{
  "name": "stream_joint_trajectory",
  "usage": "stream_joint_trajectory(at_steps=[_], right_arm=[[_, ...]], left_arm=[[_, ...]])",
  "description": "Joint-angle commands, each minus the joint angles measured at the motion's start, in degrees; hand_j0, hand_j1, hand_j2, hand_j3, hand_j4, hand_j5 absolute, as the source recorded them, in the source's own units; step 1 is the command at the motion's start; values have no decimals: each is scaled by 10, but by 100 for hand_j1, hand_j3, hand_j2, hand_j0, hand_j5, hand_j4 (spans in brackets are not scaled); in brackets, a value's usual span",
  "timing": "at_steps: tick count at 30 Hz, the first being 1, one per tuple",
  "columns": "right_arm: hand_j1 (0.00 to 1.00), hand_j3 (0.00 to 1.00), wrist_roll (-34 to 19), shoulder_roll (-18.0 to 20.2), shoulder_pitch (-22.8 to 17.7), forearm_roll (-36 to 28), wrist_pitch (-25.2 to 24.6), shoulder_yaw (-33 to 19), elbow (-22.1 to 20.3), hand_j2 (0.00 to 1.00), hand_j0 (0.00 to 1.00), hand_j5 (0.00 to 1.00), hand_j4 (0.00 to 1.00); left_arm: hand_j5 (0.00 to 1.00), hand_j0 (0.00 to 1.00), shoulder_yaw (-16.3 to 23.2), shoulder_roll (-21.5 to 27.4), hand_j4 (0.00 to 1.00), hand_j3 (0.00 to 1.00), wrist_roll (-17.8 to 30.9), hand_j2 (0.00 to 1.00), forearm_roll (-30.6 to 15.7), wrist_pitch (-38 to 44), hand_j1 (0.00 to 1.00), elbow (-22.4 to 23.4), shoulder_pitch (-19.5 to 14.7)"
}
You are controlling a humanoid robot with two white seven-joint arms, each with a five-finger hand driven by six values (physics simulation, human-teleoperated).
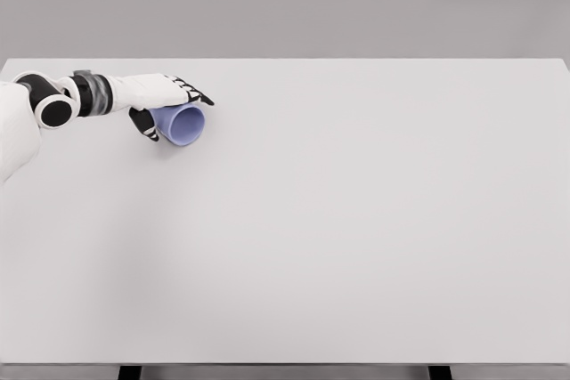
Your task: Flip the cup with left arm and place it on the table
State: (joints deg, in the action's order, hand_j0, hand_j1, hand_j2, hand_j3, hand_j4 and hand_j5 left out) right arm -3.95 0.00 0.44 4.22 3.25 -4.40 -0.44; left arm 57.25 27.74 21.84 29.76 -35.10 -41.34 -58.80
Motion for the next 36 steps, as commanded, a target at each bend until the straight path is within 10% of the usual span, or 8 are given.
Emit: stream_joint_trajectory(at_steps=[1,9,18,36], right_arm=[[100,100,0,0,0,0,0,0,0,100,100,100,100],[100,100,0,0,0,0,0,0,0,100,100,100,100],[100,100,0,0,0,0,0,0,0,100,100,100,100],[100,100,0,0,0,0,0,0,0,100,100,100,100]], left_arm=[[87,87,-1,0,87,87,0,87,-2,1,87,0,0],[53,53,-1,1,53,53,2,53,-2,1,53,6,2],[42,42,-4,7,42,42,3,42,-14,1,42,4,-2],[46,46,-6,59,46,46,5,46,-324,1,46,-3,40]])
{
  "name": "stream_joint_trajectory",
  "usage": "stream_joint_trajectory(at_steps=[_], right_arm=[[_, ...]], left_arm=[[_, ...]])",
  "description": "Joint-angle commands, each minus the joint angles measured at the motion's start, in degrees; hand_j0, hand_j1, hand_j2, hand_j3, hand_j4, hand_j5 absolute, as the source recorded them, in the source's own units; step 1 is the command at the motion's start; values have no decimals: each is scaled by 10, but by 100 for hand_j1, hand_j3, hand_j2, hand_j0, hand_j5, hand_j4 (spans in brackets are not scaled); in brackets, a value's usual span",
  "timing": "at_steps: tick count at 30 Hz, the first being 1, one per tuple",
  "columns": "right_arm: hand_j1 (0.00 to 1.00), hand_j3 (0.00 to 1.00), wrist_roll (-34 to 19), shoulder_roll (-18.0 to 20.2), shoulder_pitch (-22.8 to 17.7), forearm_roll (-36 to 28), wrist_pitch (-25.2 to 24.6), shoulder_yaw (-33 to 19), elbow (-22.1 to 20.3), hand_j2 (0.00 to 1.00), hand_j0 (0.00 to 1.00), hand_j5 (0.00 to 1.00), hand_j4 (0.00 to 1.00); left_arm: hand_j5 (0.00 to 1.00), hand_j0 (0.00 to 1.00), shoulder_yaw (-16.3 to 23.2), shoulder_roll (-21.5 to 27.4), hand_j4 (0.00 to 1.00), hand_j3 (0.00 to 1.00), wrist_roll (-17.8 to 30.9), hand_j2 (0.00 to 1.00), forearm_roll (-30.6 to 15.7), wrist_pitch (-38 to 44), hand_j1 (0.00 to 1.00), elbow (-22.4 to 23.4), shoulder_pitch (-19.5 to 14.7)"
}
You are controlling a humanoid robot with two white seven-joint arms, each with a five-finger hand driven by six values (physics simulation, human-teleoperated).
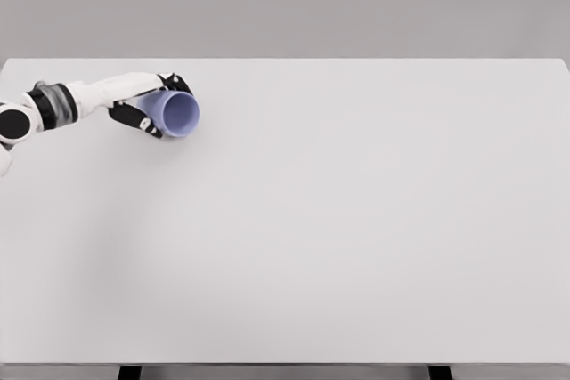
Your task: Flip the cup with left arm and place it on the table
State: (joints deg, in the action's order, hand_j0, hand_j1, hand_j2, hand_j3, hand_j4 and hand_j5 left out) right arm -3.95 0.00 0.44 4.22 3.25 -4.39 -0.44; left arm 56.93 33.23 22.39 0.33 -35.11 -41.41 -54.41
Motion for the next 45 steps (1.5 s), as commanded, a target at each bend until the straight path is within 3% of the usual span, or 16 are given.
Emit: stream_joint_trajectory(at_steps=[1,4,11,13,14,15,19,22,25,32,45], right_arm=[[100,100,0,0,0,0,0,0,0,100,100,100,100],[100,100,0,0,0,0,0,0,0,100,100,100,100],[100,100,0,0,0,0,0,0,0,100,100,100,100],[100,100,0,0,0,0,0,0,0,100,100,100,100],[100,100,0,0,0,0,0,0,0,100,100,100,100],[100,100,0,0,0,0,0,0,0,100,100,100,100],[100,100,0,0,0,0,0,0,0,100,100,100,100],[100,100,0,0,0,0,0,0,0,100,100,100,100],[100,100,0,0,0,0,0,0,0,100,100,100,100],[100,100,0,0,0,0,0,0,0,100,100,100,100],[100,100,0,0,0,0,0,0,0,100,100,100,100]], left_arm=[[46,46,-2,4,46,46,-1,46,-46,1,46,-2,0],[46,46,-1,4,46,46,-1,46,-104,1,46,-2,12],[46,46,-2,3,46,46,6,46,-137,1,46,-13,31],[47,47,-3,4,47,47,46,47,-218,1,47,-23,39],[48,48,-4,5,48,48,105,48,-288,1,48,-33,40],[49,49,-8,5,49,49,126,49,-335,1,49,-38,40],[57,57,-16,3,57,57,126,57,-386,1,57,-39,38],[62,62,-31,-3,62,62,126,62,-444,94,62,-39,33],[65,65,-43,-25,65,65,126,65,-450,161,65,-39,33],[68,68,-61,-47,68,68,126,68,-537,283,68,-40,31],[74,74,-61,-90,74,74,126,74,-532,297,74,-29,45]])
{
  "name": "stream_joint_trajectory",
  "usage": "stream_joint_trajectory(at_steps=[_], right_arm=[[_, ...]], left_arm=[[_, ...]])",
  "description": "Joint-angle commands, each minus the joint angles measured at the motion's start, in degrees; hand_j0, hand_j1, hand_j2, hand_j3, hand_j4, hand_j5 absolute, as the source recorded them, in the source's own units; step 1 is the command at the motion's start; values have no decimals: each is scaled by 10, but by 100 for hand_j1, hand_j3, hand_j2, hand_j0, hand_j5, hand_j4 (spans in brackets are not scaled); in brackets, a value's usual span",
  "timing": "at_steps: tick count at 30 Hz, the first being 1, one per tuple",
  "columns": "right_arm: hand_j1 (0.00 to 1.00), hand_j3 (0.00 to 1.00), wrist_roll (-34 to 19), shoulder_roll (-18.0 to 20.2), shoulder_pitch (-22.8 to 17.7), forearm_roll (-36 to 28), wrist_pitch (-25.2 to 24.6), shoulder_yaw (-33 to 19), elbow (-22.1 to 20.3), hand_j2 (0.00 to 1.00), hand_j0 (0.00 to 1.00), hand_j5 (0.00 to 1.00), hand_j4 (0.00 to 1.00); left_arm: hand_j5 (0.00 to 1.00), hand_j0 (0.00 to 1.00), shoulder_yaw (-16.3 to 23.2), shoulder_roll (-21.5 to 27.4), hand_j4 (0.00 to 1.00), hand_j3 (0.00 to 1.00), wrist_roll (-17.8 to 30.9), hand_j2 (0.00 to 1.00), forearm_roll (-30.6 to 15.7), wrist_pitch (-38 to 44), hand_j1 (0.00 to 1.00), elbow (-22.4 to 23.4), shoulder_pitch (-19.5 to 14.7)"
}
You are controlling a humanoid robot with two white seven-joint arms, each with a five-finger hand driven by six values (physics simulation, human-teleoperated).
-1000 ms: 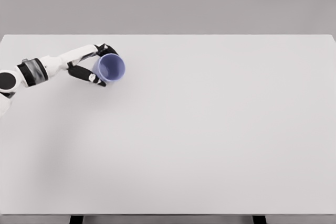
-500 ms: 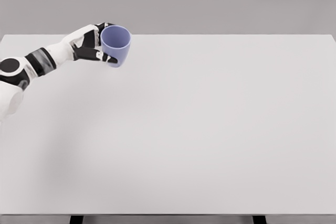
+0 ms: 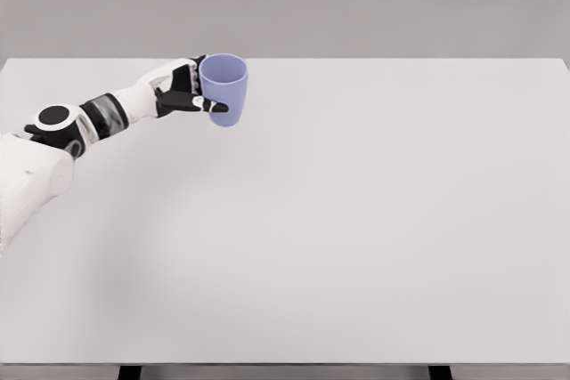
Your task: Flip the cup with left arm and place it on the table
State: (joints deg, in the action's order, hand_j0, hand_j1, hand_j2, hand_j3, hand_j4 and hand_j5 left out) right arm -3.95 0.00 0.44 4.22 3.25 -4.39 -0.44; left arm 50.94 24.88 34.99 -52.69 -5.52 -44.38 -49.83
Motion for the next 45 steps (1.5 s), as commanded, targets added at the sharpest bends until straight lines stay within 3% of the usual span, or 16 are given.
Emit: stream_joint_trajectory(at_steps=[1,6,12,17,33,39,41,43,45], right_arm=[[100,100,0,0,0,0,0,0,0,100,100,100,100],[100,100,0,0,0,0,0,0,0,100,100,100,100],[100,100,0,0,0,0,0,0,0,100,100,100,100],[100,100,0,0,0,0,0,0,0,100,100,100,100],[100,100,0,0,0,0,0,0,0,100,100,100,100],[100,100,0,0,0,0,0,0,0,100,100,100,100],[100,100,0,0,0,0,0,0,0,100,100,100,100],[100,100,0,0,0,0,0,0,0,100,100,100,100],[100,100,0,0,0,0,0,0,0,100,100,100,100]], left_arm=[[75,75,-1,-8,75,75,0,75,-1,0,75,1,0],[78,78,-1,-22,78,78,0,78,5,-3,78,6,20],[82,82,-1,-26,82,82,0,82,15,-3,82,6,20],[100,100,-1,-22,100,100,0,100,15,-7,100,3,20],[100,100,-9,-17,100,100,0,100,15,-11,100,-4,11],[100,100,-15,14,100,100,0,100,15,-11,100,-3,-14],[100,100,-14,18,100,100,0,100,32,-9,100,8,-32],[100,100,-10,56,100,100,0,100,77,-10,100,25,-47],[100,100,-8,83,100,100,0,100,191,-20,100,24,-49]])
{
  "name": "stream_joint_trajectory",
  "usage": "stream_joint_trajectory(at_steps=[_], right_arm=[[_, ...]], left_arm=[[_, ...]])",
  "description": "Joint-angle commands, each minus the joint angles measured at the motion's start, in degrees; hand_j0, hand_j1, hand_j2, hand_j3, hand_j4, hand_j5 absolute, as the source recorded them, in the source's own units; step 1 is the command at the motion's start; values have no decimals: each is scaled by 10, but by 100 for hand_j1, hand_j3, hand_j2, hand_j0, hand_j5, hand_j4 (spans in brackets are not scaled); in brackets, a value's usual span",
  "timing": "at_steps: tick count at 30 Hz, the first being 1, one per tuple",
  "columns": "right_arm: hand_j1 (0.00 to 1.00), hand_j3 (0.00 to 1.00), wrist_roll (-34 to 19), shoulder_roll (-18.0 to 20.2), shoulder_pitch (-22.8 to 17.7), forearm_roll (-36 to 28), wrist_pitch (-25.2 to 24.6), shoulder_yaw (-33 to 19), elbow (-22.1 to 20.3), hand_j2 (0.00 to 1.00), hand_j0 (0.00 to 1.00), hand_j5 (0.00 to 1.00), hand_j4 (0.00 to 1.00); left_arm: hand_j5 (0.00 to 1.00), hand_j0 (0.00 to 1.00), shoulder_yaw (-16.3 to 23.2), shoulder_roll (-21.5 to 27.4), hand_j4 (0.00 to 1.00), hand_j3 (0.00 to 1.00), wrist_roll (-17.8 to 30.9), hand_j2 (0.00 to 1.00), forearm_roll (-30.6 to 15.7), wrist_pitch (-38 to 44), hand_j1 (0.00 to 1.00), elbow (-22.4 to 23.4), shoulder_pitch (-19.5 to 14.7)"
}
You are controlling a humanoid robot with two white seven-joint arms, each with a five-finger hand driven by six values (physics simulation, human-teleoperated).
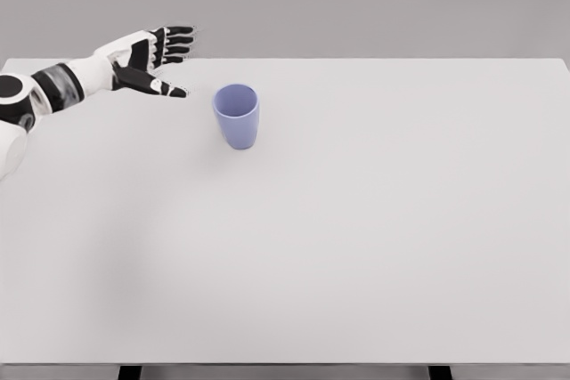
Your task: Flip the cup with left arm and place it on the table
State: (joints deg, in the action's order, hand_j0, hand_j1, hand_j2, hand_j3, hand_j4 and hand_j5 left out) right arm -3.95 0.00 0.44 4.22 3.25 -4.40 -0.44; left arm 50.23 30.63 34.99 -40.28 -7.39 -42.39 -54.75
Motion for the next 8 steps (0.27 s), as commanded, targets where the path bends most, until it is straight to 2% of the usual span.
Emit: stream_joint_trajectory(at_steps=[1,2,3,5,8], right_arm=[[100,100,0,0,0,0,0,0,0,100,100,100,100],[100,100,0,0,0,0,0,0,0,100,100,100,100],[100,100,0,0,0,0,0,0,0,100,100,100,100],[100,100,0,0,0,0,0,0,0,100,100,100,100],[100,100,0,0,0,0,0,0,0,100,100,100,100]], left_arm=[[100,100,19,36,100,100,0,100,139,-46,100,6,0],[100,100,20,49,100,100,0,100,201,-112,100,9,1],[100,100,22,67,100,100,0,100,237,-195,100,10,1],[100,100,23,92,100,100,0,100,253,-270,100,9,3],[100,100,23,88,100,100,0,100,255,-276,100,7,4]])
